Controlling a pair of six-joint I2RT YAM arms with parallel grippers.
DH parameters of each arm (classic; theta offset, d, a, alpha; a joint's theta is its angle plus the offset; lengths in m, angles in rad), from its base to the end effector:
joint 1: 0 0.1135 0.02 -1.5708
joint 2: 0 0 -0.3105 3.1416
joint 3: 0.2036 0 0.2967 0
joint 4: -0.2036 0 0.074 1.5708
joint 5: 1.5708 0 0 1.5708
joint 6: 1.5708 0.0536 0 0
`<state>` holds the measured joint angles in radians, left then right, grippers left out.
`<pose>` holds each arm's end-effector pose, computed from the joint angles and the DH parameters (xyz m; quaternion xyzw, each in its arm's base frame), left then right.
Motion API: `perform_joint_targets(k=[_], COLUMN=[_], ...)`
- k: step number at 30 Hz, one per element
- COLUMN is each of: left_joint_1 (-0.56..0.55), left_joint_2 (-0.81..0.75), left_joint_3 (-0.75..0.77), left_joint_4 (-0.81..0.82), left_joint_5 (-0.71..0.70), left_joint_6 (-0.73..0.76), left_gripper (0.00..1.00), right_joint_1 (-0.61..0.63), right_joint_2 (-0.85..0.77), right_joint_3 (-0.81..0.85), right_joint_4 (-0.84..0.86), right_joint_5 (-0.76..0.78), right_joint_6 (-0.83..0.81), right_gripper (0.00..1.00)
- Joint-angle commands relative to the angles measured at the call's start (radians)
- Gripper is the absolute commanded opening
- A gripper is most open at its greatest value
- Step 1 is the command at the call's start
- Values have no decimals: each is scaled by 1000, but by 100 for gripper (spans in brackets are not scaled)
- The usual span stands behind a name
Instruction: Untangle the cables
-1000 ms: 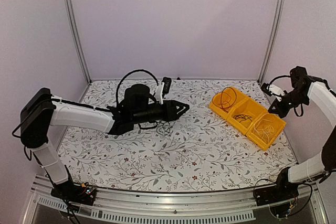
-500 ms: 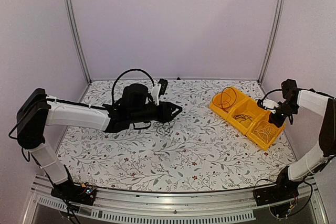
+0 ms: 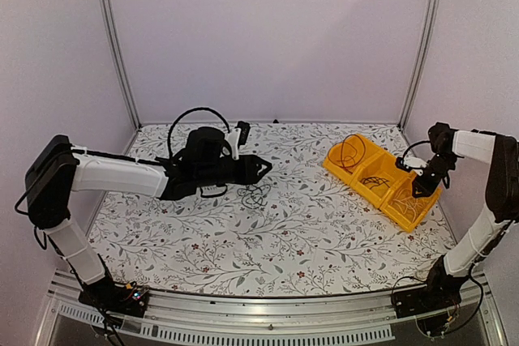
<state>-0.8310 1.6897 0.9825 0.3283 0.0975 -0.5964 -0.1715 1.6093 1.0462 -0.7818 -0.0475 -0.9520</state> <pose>0.2894 -0.3248 0.2315 0.1239 0.8177 -0.3975 0.3974 0.3337 -0.0552 0.1951 -0.3804 0.9176 -0.0401 0.1079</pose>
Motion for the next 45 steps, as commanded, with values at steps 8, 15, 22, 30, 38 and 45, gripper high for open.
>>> perform_joint_targets(k=[8,15,22,30,38,45], left_joint_1=[43,90,137,137,127,101], left_joint_2=[12,2,122,206,109,195], left_joint_3=[-4,20,132,258,209,281], left_joint_4=[-81,-242,-440,-621,-597,-699], left_joint_5=[2,-84,8,28,149,203], left_joint_6=[-8,-48,-46,-1,7,15], left_gripper=[37,39,23,24,34,33], right_joint_1=[-3,42,252,476,568,570], right_joint_2=[-151,-114,-65,58,174,220], right_joint_3=[186,429,464,514,557,588], right_joint_4=[-299,-382,-284,-199,-162,-148], right_joint_5=[34,-94,-254,-331,-377,-415], right_joint_6=[30,99,185,218,248,271], right_gripper=[45,51,51,49,48,48])
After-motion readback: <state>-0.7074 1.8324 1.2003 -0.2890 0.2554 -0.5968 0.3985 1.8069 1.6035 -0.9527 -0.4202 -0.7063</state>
